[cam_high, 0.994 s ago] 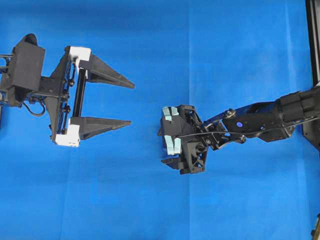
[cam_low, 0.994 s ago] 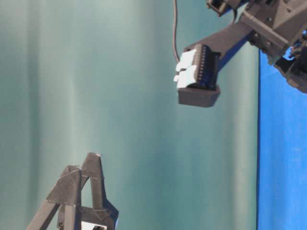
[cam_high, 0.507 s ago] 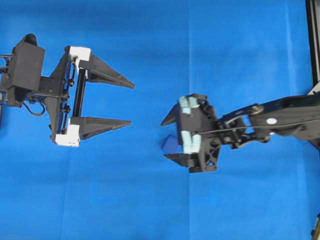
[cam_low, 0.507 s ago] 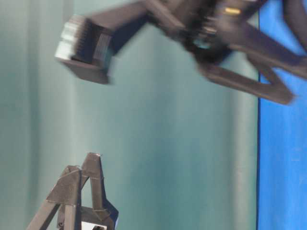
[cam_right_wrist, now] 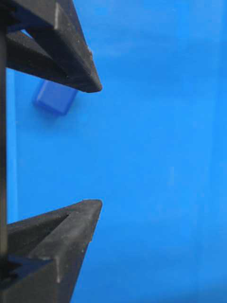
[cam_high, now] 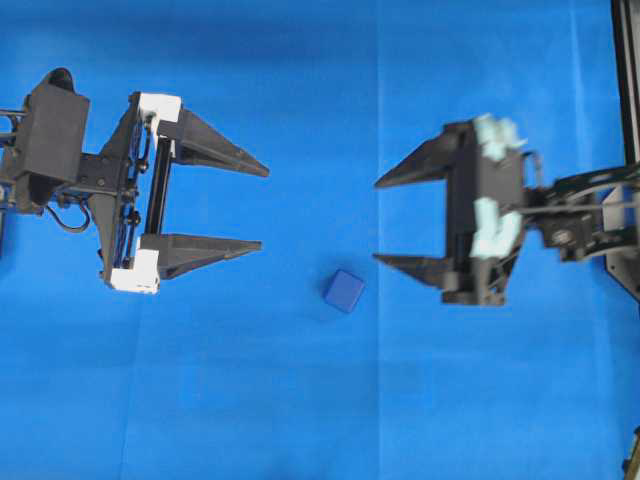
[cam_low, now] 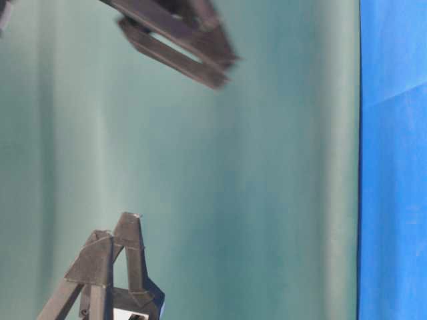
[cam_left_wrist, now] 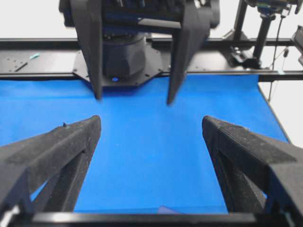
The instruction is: Handover the blue block to the right arm after grasping it with the left arm, then place it in the designated position.
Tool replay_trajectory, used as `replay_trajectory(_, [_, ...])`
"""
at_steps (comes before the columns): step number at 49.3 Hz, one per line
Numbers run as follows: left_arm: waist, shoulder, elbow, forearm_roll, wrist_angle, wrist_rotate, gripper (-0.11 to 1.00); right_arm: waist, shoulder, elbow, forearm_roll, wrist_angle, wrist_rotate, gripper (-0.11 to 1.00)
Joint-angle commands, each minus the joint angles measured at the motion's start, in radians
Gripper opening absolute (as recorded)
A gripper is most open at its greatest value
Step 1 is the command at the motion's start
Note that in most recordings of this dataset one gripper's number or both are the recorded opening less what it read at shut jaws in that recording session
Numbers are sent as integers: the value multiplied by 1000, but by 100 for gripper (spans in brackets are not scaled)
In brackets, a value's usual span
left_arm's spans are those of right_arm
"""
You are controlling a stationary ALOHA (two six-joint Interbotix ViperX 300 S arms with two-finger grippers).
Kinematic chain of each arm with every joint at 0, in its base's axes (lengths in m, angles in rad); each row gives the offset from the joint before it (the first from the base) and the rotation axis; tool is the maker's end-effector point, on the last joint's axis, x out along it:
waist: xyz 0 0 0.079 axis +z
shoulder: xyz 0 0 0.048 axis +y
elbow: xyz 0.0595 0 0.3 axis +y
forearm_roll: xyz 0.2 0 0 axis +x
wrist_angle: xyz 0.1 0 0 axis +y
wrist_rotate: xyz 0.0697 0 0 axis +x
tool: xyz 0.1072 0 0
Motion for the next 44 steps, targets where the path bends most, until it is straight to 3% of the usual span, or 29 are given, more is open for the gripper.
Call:
replay_trajectory(1, [0,-14,-14,2,-5,2,92,3,-54,-11,-14,15,-2,92])
replay_trajectory(12, [0,-14,-14,2,-5,0,92,5,-124,15,-23,15,-2,92])
replay_trajectory(27, [0,-12,-15,2,-5,2,92,5,-120,17,-34,18,0,92])
replay_trajectory(37, [0,-12,-17,2,-5,0,92,2,-130,26,-92,-9,11,92])
replay_trajectory(44, [0,-12,-17,2,-5,0,92,-21,-141,46,-114,-92,11,92])
